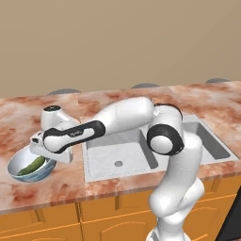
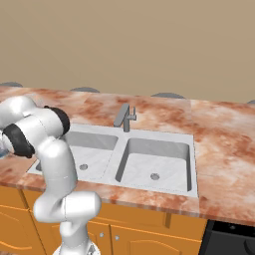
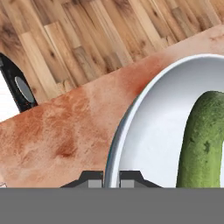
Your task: Pick the cucumber from the sink and place it in the bowl. Then pick the bowl and place it in the microwave. Then close the microwave door and press the start button.
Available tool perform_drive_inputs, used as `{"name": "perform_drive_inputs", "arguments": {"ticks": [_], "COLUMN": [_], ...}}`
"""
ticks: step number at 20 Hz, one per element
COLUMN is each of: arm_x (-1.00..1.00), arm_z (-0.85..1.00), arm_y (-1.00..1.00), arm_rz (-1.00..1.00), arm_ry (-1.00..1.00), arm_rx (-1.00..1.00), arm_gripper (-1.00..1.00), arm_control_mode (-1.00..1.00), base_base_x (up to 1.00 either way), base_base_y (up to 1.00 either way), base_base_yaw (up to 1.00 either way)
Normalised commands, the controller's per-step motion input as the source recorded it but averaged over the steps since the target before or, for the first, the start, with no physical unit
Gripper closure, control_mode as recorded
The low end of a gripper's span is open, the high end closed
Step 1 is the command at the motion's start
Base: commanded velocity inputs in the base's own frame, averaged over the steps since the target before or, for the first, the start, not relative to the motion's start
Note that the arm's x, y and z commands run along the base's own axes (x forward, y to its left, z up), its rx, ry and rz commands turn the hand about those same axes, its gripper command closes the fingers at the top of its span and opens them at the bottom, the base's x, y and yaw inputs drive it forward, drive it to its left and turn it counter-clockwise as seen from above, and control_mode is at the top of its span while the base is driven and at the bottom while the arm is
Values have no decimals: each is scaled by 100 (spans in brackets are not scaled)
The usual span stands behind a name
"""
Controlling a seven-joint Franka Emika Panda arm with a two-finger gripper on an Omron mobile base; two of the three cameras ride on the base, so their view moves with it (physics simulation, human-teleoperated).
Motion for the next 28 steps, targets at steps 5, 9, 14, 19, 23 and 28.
{"name": "perform_drive_inputs", "arguments": {"ticks": [5,9,14,19,23,28], "arm_x": [-57,-65,-66,-51,-42,-46], "arm_z": [80,78,82,75,68,59], "arm_y": [-66,-59,-72,-76,-84,-75], "arm_rz": [0,-6,-10,-7,-16,-22], "arm_ry": [-4,-1,-5,-4,-2,0], "arm_rx": [7,3,3,8,5,3], "arm_gripper": [100,100,100,100,100,100], "arm_control_mode": [-100,-100,-100,-100,-100,-100], "base_base_x": [0,0,0,0,0,0], "base_base_y": [0,0,0,0,0,0], "base_base_yaw": [0,0,0,0,0,0]}}
